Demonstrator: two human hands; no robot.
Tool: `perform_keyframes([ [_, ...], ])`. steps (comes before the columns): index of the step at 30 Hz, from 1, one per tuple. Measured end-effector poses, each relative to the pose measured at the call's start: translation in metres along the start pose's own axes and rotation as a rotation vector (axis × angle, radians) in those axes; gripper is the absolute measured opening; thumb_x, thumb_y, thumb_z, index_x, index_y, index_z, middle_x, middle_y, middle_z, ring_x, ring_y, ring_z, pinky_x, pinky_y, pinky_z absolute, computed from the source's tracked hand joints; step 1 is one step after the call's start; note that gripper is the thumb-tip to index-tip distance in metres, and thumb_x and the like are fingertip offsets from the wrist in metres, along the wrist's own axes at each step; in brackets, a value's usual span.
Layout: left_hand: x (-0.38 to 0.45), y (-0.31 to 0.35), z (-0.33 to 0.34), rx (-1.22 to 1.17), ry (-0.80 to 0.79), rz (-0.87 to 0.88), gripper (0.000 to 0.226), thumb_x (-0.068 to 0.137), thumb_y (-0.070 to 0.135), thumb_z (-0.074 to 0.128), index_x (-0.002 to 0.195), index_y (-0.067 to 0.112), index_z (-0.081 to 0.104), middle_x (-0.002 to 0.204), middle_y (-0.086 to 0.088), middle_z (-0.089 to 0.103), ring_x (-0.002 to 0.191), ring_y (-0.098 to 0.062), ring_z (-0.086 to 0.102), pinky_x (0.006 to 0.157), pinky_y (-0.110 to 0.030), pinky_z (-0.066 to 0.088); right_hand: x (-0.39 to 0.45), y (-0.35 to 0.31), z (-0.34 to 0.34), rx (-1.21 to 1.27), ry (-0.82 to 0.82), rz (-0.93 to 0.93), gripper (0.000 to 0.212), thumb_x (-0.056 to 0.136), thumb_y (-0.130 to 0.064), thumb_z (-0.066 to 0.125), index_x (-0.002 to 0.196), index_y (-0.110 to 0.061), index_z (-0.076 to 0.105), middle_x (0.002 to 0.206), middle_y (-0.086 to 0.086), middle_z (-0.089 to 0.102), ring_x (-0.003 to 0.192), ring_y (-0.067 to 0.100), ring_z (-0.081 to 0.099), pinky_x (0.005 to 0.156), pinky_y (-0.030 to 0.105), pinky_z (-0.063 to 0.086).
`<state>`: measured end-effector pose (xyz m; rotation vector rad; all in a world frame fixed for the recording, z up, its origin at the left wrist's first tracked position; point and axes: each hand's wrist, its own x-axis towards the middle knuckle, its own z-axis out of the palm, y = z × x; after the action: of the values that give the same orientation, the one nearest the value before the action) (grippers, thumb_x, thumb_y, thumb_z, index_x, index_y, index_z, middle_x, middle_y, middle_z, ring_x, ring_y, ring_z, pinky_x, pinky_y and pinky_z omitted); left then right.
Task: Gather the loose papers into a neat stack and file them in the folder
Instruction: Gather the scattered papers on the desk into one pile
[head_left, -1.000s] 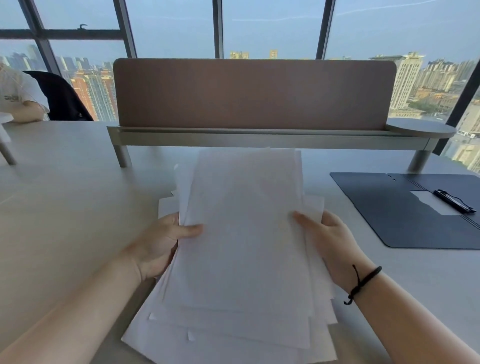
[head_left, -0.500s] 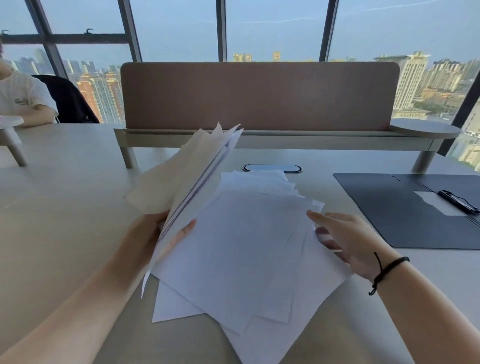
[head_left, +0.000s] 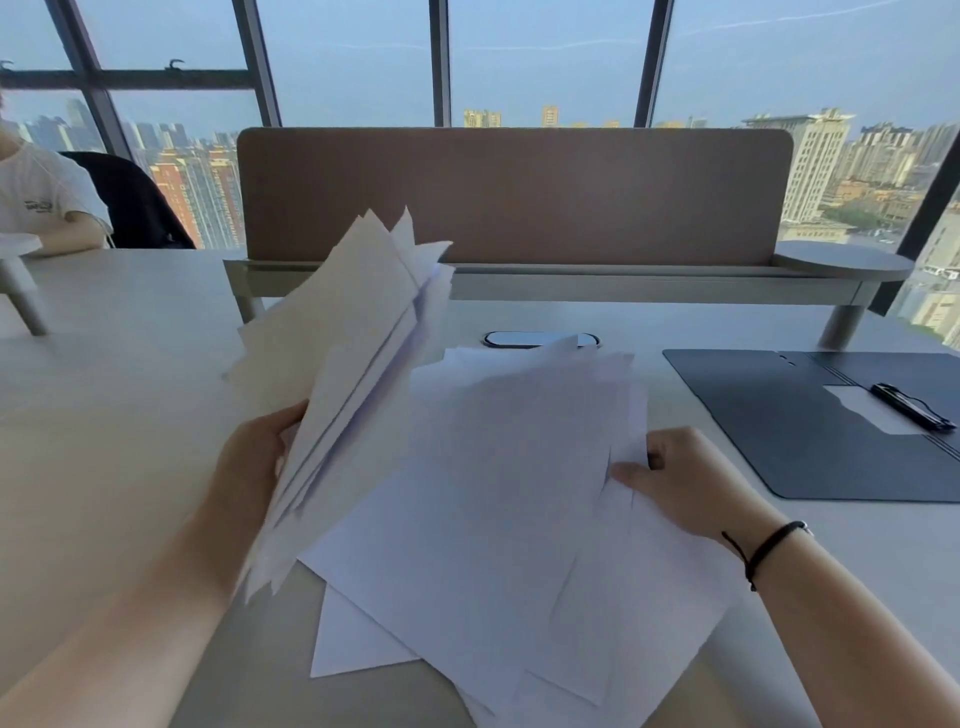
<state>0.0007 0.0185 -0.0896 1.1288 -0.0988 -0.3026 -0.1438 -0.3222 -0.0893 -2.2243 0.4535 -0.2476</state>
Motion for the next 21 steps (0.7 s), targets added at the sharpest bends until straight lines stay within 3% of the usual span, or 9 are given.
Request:
perform_keyframes([
  [2, 0.004, -0.004, 0.0, 0.031, 0.068, 0.043, 0.025, 0.086, 0.015, 0.058, 0.091, 0.015, 0.082, 0.086, -0.003, 0.079, 0.084, -0.019, 0.076, 0.091, -0.032, 0.054, 0.004, 0.003, -0.004, 0.059, 0.045, -0.034, 0.033, 0.09, -0.02, 0.071, 0.065, -0.003, 0.057, 0.048, -0.007, 0.044, 0.04, 0.011, 0.031, 0.042, 0.023, 0.025],
  [4, 0.016, -0.011, -0.005, 0.065, 0.208, 0.085, 0.03, 0.094, 0.004, 0.055, 0.119, 0.007, 0.071, 0.122, -0.012, 0.071, 0.114, -0.024, 0.066, 0.102, -0.021, 0.043, 0.003, 0.003, -0.002, 0.116, 0.042, -0.082, 0.028, 0.09, -0.028, 0.069, 0.087, 0.001, 0.069, 0.063, 0.004, 0.067, 0.048, 0.023, 0.047, 0.049, 0.024, 0.034],
  [6, 0.018, -0.014, -0.002, 0.061, 0.208, 0.071, 0.032, 0.095, 0.0, 0.053, 0.124, 0.004, 0.066, 0.125, -0.016, 0.067, 0.11, -0.02, 0.068, 0.093, -0.008, 0.043, 0.001, 0.002, 0.0, 0.252, 0.025, -0.118, 0.016, 0.094, -0.023, 0.067, 0.093, -0.01, 0.076, 0.082, 0.003, 0.08, 0.062, 0.025, 0.067, 0.055, 0.025, 0.046],
  [9, 0.01, -0.016, 0.012, 0.175, 0.016, 0.009, 0.024, 0.09, 0.007, 0.058, 0.102, 0.007, 0.078, 0.11, -0.018, 0.074, 0.093, -0.029, 0.074, 0.08, -0.032, 0.057, 0.002, 0.001, 0.002, 0.487, -0.044, -0.123, 0.014, 0.095, -0.014, 0.065, 0.094, -0.017, 0.078, 0.091, 0.003, 0.082, 0.074, 0.018, 0.076, 0.068, 0.03, 0.06],
  [12, 0.006, -0.012, 0.018, 0.237, -0.107, -0.063, 0.026, 0.081, 0.015, 0.064, 0.102, 0.004, 0.077, 0.109, -0.021, 0.074, 0.086, -0.032, 0.074, 0.08, -0.041, 0.058, 0.004, 0.0, 0.002, 0.62, -0.14, -0.163, 0.042, 0.068, -0.051, 0.084, 0.096, -0.019, 0.081, 0.101, 0.011, 0.08, 0.084, 0.024, 0.076, 0.082, 0.04, 0.06],
  [14, 0.003, -0.009, 0.02, 0.271, -0.144, -0.046, 0.026, 0.078, 0.013, 0.066, 0.099, 0.003, 0.076, 0.108, -0.024, 0.073, 0.083, -0.032, 0.074, 0.077, -0.041, 0.06, 0.005, 0.0, 0.003, 0.626, -0.165, -0.197, 0.052, 0.055, -0.062, 0.086, 0.092, -0.026, 0.082, 0.096, 0.004, 0.081, 0.083, 0.018, 0.076, 0.079, 0.032, 0.062],
  [16, 0.0, -0.008, 0.02, 0.371, -0.169, -0.009, 0.024, 0.076, 0.017, 0.073, 0.095, 0.002, 0.077, 0.106, -0.026, 0.073, 0.083, -0.034, 0.074, 0.078, -0.044, 0.059, 0.006, 0.0, 0.006, 0.619, -0.191, -0.236, 0.011, 0.08, -0.041, 0.076, 0.083, -0.032, 0.083, 0.083, -0.004, 0.081, 0.072, 0.01, 0.075, 0.065, 0.023, 0.059],
  [19, -0.004, -0.007, 0.022, 0.521, -0.229, 0.06, 0.042, 0.066, 0.03, 0.084, 0.095, 0.002, 0.077, 0.099, -0.024, 0.075, 0.088, -0.041, 0.073, 0.082, -0.049, 0.058, 0.004, 0.003, 0.012, 0.56, -0.245, -0.259, 0.058, 0.1, 0.006, 0.049, 0.077, -0.036, 0.082, 0.08, -0.009, 0.08, 0.073, 0.006, 0.075, 0.062, 0.021, 0.057],
  [21, -0.007, -0.008, 0.026, 0.557, -0.23, 0.116, 0.024, 0.078, 0.017, 0.076, 0.095, 0.001, 0.077, 0.096, -0.023, 0.076, 0.088, -0.041, 0.073, 0.08, -0.048, 0.059, -0.003, -0.004, 0.013, 0.526, -0.262, -0.298, 0.055, 0.094, 0.009, 0.053, 0.08, -0.036, 0.082, 0.088, -0.008, 0.08, 0.086, 0.009, 0.075, 0.074, 0.024, 0.059],
])
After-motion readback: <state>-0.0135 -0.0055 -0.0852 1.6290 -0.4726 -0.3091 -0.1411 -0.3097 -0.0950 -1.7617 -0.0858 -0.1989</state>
